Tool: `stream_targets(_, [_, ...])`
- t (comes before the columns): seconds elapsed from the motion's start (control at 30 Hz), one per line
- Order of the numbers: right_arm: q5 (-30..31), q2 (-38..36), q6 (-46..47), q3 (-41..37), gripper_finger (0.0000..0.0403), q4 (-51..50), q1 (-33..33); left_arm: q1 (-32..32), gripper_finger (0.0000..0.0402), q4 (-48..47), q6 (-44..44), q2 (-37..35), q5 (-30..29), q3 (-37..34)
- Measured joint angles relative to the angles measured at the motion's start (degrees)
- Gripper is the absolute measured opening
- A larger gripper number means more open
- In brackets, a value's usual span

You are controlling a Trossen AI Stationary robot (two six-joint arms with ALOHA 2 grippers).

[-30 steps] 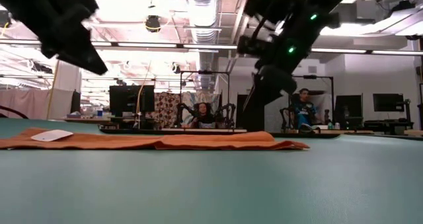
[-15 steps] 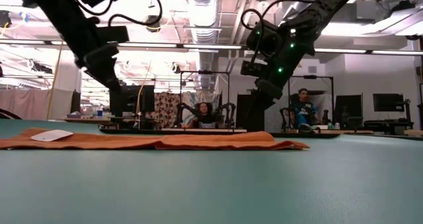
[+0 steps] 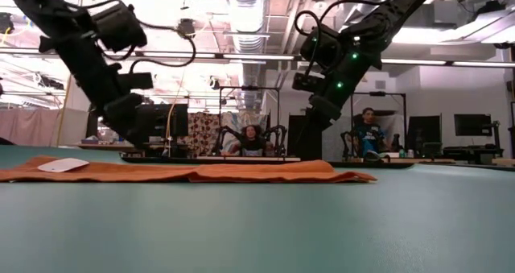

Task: Roll towel
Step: Fold the orange towel

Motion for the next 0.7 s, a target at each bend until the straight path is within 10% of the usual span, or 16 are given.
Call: stream_targets(0.7, [0.0,0.0,-0.6,0.0,0.0159,-0.1,3.8,6.8,0.0097,-5.2,6.8,7.0,5.8,-0.7])
